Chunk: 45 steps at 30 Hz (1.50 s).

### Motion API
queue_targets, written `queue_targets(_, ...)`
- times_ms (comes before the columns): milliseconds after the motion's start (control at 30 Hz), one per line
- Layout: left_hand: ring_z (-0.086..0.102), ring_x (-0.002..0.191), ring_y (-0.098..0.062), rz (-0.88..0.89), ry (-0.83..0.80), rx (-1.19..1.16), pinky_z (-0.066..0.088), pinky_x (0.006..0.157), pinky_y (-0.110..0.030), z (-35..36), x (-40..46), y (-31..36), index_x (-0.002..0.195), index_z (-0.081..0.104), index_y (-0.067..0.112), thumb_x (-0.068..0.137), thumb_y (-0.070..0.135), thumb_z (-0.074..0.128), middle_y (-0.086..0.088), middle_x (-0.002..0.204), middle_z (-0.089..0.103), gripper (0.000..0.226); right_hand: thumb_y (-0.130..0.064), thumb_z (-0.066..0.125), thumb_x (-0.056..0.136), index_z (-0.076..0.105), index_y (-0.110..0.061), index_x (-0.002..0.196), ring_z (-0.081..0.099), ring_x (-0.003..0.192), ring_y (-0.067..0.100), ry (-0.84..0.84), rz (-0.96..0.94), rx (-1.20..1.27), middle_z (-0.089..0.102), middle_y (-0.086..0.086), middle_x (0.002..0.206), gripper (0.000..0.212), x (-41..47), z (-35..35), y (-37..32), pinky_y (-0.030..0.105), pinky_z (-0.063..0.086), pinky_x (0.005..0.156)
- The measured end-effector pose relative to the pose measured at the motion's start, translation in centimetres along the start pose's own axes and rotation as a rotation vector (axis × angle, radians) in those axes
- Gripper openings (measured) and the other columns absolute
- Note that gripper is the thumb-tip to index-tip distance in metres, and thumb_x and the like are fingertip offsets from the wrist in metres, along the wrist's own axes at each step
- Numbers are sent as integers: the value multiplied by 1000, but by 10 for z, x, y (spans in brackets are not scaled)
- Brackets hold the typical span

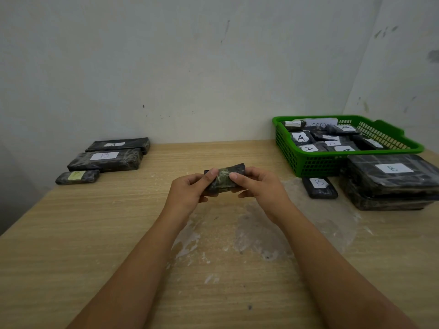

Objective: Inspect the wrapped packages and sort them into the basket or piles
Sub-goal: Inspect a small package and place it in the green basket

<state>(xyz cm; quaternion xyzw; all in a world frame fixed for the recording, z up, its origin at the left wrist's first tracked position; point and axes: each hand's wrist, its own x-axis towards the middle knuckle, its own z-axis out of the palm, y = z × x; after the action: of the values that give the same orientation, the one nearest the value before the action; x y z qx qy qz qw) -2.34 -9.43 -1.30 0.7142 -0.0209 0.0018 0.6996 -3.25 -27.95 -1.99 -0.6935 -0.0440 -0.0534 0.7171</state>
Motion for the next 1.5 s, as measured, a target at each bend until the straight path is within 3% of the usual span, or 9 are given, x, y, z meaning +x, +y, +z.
queue_targets(300, 77, 84, -15, 11, -113, -14, 54, 74, -27, 3, -3, -2, 104, 78, 12, 69, 44, 81, -1, 89, 80, 48, -15, 78, 88, 75, -14, 89, 64, 69, 11, 94, -116, -67, 73, 5, 80, 4, 2, -6, 5, 22, 49, 58)
queue_targets(400, 76, 84, -13, 17, -112, -10, 54, 71, -24, 2, -1, -4, 108, 77, 9, 74, 36, 82, -1, 90, 80, 43, -16, 78, 88, 73, -17, 86, 65, 70, 10, 74, -120, -80, 73, 1, 78, 6, 2, -7, 5, 22, 49, 57)
queue_targets(500, 76, 81, -11, 13, -72, 4, 53, 69, -23, -1, 1, -6, 107, 77, 9, 82, 27, 82, -3, 90, 80, 31, -17, 79, 88, 73, -14, 96, 68, 72, 11, 13, -77, -55, 75, 2, 83, 11, 1, -4, 4, 23, 50, 57)
queue_targets(667, 73, 73, -9, 32, -44, 45, 51, 63, -22, 0, 0, -8, 99, 77, 11, 85, 24, 82, 0, 81, 79, 20, -18, 82, 84, 74, -12, 98, 68, 71, 13, 9, -42, -82, 76, 6, 85, 17, 2, -2, 8, 23, 52, 59)
queue_targets(933, 77, 79, -18, -23, -76, -8, 55, 66, -24, 4, -2, -6, 102, 78, 11, 88, 35, 76, -4, 87, 80, 28, -17, 82, 85, 76, -13, 95, 66, 66, 10, 87, -43, -93, 76, 2, 81, 13, 5, -5, 10, 25, 51, 59)
queue_targets(1167, 74, 71, -14, -53, 5, -40, 52, 65, -27, 1, 4, -8, 94, 78, 11, 92, 32, 74, -1, 81, 78, 21, -24, 82, 85, 76, -12, 102, 68, 70, 10, 23, -44, -104, 76, 2, 84, 22, 3, 0, 9, 25, 53, 60)
queue_targets(1300, 74, 68, -17, -72, 24, -43, 50, 61, -26, 1, 4, -8, 94, 79, 11, 92, 31, 75, -3, 80, 78, 20, -19, 80, 88, 75, -12, 97, 69, 67, 12, 28, -21, -96, 76, 4, 81, 12, 3, 2, 9, 26, 55, 60)
queue_targets(1400, 75, 79, -17, -76, -1, -52, 53, 63, -25, 2, 3, -7, 102, 78, 13, 90, 34, 77, -4, 91, 78, 25, -16, 79, 89, 75, -8, 96, 69, 65, 16, 38, 30, -18, 75, 5, 78, 11, 2, 1, 7, 25, 55, 58)
queue_targets(1500, 74, 99, -12, -10, -92, -89, 56, 74, -23, -4, 4, -5, 123, 71, 20, 77, 36, 83, 0, 108, 77, 51, -18, 78, 89, 74, 0, 104, 66, 61, 17, 50, 108, 87, 73, 9, 78, 24, 2, 0, 3, 24, 54, 55)
